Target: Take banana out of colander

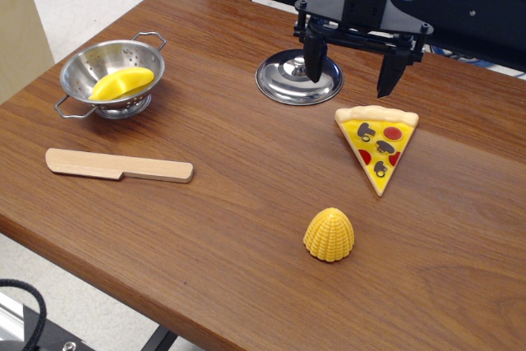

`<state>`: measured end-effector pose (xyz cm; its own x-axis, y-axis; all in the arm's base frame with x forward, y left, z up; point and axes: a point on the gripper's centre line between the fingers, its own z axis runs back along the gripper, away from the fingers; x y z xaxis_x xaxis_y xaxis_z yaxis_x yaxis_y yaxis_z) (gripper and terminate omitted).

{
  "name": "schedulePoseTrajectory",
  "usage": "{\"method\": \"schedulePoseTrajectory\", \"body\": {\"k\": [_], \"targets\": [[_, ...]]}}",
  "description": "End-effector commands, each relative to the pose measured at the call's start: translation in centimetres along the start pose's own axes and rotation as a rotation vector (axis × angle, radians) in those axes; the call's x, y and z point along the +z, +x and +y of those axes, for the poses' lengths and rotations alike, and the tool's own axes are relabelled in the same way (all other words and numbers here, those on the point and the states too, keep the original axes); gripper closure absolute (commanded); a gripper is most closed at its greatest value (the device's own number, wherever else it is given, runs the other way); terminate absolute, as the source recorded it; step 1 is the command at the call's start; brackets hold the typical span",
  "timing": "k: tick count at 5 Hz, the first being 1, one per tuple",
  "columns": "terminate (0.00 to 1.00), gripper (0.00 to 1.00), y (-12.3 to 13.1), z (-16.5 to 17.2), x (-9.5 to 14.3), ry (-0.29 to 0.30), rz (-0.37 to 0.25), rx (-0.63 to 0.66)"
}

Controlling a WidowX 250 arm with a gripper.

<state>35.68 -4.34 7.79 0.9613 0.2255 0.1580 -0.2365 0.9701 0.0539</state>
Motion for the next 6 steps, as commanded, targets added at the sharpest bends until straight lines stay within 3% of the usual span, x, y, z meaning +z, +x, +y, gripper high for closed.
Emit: {"method": "schedulePoseTrajectory", "body": {"k": [1, 2, 4, 6], "targets": [[0.00, 0.00, 0.0, 0.0, 0.0, 0.000, 0.000, 0.000], [0.00, 0.00, 1.0, 4.1, -0.1, 0.024, -0.043, -0.010], [0.00, 0.00, 2.7, 12.7, 0.5, 0.008, -0.078, -0.116], [0.00, 0.00, 3.4, 18.8, 1.7, 0.005, -0.060, -0.206]]}}
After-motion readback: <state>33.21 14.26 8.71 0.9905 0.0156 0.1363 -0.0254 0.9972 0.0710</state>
